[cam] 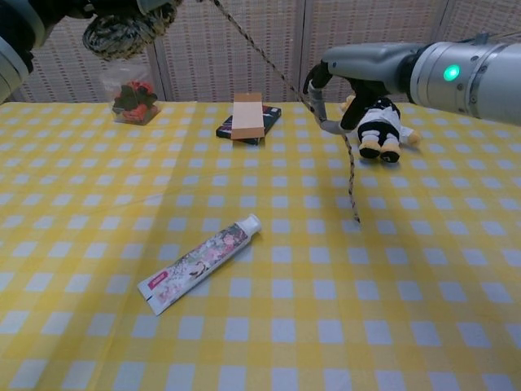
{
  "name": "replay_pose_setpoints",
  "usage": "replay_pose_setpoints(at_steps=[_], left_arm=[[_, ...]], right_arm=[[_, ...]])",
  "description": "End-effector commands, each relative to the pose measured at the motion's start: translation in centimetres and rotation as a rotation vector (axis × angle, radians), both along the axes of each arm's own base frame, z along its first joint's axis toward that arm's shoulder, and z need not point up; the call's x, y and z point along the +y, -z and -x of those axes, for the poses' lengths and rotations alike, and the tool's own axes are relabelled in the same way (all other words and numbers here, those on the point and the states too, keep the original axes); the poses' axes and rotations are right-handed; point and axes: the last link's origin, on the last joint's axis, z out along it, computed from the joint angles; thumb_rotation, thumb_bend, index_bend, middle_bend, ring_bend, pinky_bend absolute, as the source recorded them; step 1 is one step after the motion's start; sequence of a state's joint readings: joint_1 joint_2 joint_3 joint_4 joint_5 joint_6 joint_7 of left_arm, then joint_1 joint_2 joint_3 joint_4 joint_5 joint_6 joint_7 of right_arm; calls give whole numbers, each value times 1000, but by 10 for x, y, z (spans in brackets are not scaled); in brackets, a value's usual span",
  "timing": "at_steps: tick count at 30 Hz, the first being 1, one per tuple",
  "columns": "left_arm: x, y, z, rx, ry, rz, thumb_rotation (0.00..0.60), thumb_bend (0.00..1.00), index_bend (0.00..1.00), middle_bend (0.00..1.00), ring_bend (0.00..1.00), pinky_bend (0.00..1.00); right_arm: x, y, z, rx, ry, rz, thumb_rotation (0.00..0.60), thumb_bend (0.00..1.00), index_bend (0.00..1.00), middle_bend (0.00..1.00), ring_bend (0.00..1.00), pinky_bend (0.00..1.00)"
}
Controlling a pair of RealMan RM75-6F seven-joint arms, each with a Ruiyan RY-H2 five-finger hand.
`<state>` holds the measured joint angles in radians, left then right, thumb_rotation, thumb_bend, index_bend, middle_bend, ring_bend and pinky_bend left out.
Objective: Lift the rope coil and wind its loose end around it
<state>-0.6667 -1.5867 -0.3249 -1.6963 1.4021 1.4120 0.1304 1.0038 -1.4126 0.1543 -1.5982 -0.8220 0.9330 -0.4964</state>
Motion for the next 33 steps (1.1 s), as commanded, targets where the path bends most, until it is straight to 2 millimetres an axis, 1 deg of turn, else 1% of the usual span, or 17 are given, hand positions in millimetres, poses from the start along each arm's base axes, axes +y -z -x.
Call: replay_pose_setpoints(at_steps=[1,10,12,14,18,25,30,33], left_arm=[[4,-1,0,-1,-16,-9,352,358,772,731,507,158],[14,-3,8,19,-73,-40,350,358,771,731,507,158],[17,-3,11,43,-92,-53,350,358,772,731,507,158],[20,-2,13,85,-112,-69,347,358,771,731,507,158],[25,2,16,162,-148,-87,341,357,771,731,507,158],[31,13,22,283,-223,-65,343,357,771,731,507,158],[30,23,24,352,-227,-59,354,357,772,731,507,158],[29,29,25,388,-219,-56,355,357,771,732,507,158]], right_arm=[[8,9,7,30,-10,-27,600,391,608,173,0,0],[27,20,17,80,-30,-71,600,391,608,175,0,0],[33,20,16,94,-55,-72,600,392,609,177,0,0],[38,17,11,101,-88,-66,600,394,610,177,0,0],[48,7,-8,90,-166,-32,600,404,613,179,0,0],[64,-18,-54,36,-306,22,600,412,621,180,0,0],[70,-35,-87,-42,-370,38,600,413,627,182,0,0],[70,-40,-103,-69,-394,46,600,413,629,182,0,0]])
